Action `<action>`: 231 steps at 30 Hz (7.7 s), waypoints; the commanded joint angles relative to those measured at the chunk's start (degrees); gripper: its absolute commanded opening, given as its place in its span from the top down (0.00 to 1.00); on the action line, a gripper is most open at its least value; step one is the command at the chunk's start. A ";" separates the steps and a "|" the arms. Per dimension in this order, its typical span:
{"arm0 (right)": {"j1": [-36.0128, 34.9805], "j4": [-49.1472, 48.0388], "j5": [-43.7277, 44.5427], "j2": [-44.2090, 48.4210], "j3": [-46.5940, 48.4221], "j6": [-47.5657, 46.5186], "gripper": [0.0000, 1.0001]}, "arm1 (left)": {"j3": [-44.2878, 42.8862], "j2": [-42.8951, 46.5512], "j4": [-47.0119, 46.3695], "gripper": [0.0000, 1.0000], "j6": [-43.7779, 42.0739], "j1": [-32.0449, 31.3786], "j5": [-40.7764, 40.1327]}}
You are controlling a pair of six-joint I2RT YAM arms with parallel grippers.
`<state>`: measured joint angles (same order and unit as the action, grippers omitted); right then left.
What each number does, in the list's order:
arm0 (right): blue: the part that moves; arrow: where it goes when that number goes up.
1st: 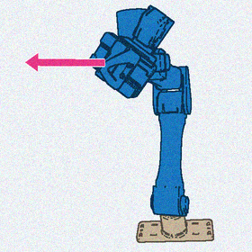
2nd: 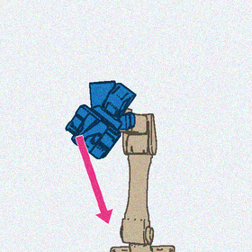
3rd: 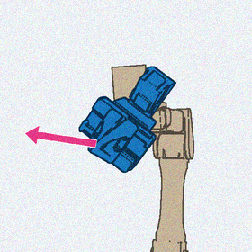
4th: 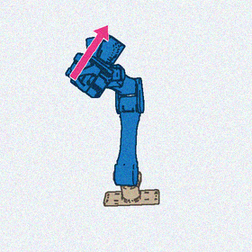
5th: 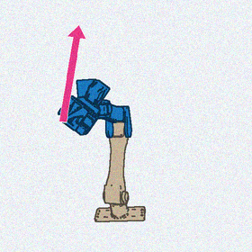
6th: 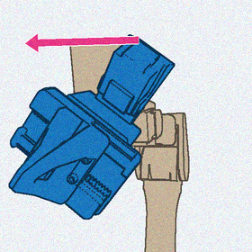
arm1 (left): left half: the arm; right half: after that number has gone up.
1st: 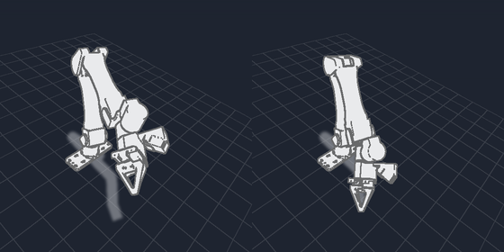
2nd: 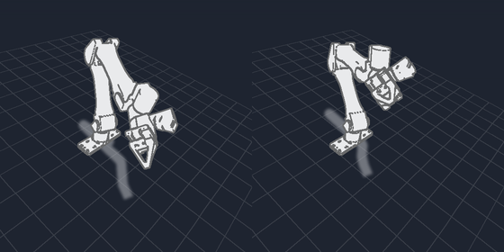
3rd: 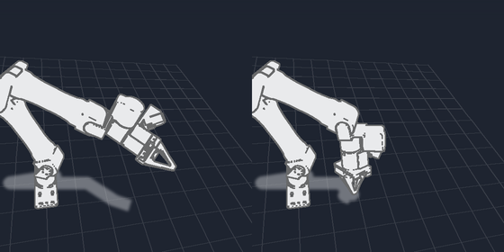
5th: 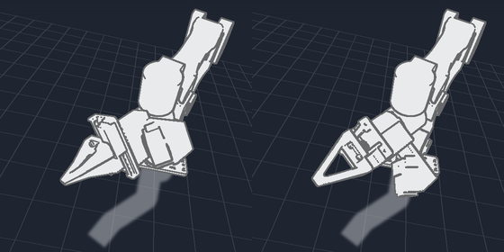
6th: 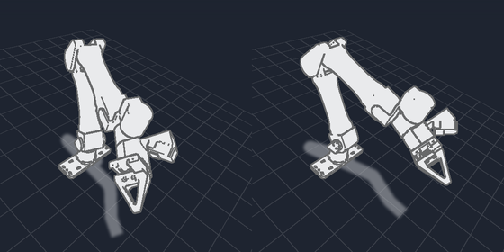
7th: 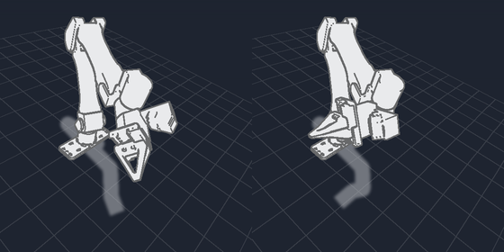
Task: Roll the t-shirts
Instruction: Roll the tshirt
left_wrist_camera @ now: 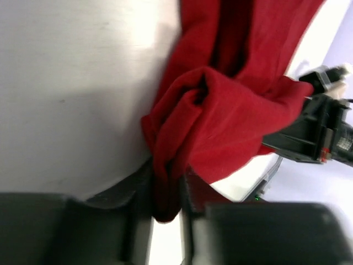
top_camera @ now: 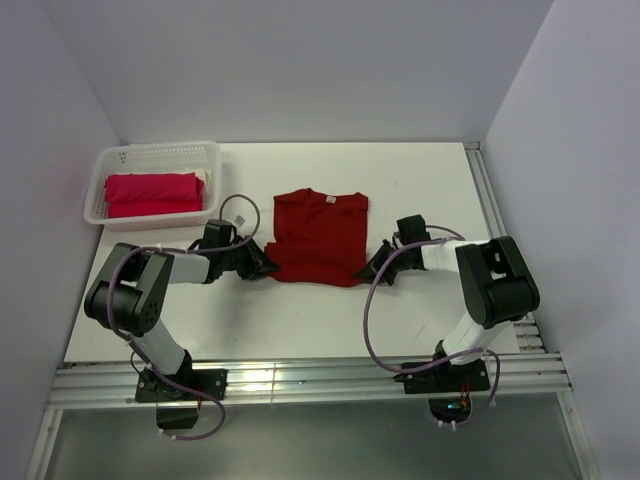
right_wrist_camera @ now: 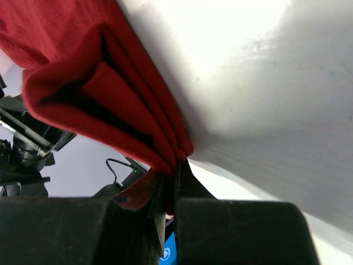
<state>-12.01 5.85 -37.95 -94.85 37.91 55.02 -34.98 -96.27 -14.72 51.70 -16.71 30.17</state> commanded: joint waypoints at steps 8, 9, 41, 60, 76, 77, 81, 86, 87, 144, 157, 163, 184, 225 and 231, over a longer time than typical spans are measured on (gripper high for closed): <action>-0.21 3.82 1.21 10.64 -8.11 -4.74 0.62 | 6.23 5.38 13.58 0.84 -5.21 -2.80 -7.05; -0.21 4.43 1.91 11.52 -8.46 -5.45 0.58 | 6.94 5.91 13.67 0.83 -5.21 -3.85 -6.97; 1.73 4.35 -0.98 5.47 -8.56 -10.55 1.00 | 9.31 21.29 19.56 0.22 -4.51 -4.03 -6.27; 2.08 9.43 -2.74 2.83 -4.51 -10.20 1.00 | 8.44 7.76 13.48 1.00 -4.33 -4.03 -6.35; 2.08 20.52 -3.62 10.82 -9.78 -1.51 1.00 | 5.19 14.10 35.19 1.00 -1.52 -4.38 -1.70; 2.08 20.78 -3.79 10.91 -10.05 -0.89 1.00 | 3.97 13.83 36.16 1.00 -1.34 -4.38 -1.52; 2.08 24.46 -3.62 10.12 -8.82 0.52 1.00 | 1.24 13.04 40.20 1.00 -0.02 -4.30 -0.91; 2.08 27.20 -3.35 10.12 -7.06 1.22 1.00 | -1.75 12.07 42.49 1.00 1.12 -4.12 -0.64; 2.25 27.29 -3.44 10.47 -7.24 2.18 1.00 | -2.19 11.63 42.67 1.00 1.29 -4.03 -0.38; -48.96 33.25 50.16 19.90 25.86 -33.03 0.25 | -18.02 -3.57 42.67 0.99 -18.21 2.47 0.32; -63.40 18.70 68.54 6.87 24.14 -57.47 0.14 | -21.70 -7.96 46.01 1.00 -21.55 2.47 1.20; -64.37 12.27 67.48 0.21 23.00 -62.14 0.14 | -25.31 -10.42 50.22 0.99 -23.75 2.47 1.03; -61.47 4.17 72.84 -11.58 22.64 -68.30 0.25 | -31.90 -15.26 56.12 1.00 -28.50 2.47 1.12; -51.98 9.19 38.34 -7.55 27.05 -41.41 1.00 | -33.05 6.52 56.21 0.37 -23.67 9.15 2.43; -44.08 6.20 23.05 -6.49 25.81 -35.62 1.00 | -30.06 12.94 54.10 0.36 -21.21 12.31 2.96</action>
<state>-58.98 15.66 -3.33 -104.31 64.69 14.28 -66.39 -87.50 41.50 28.77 -5.43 32.71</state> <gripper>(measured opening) 0.027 0.641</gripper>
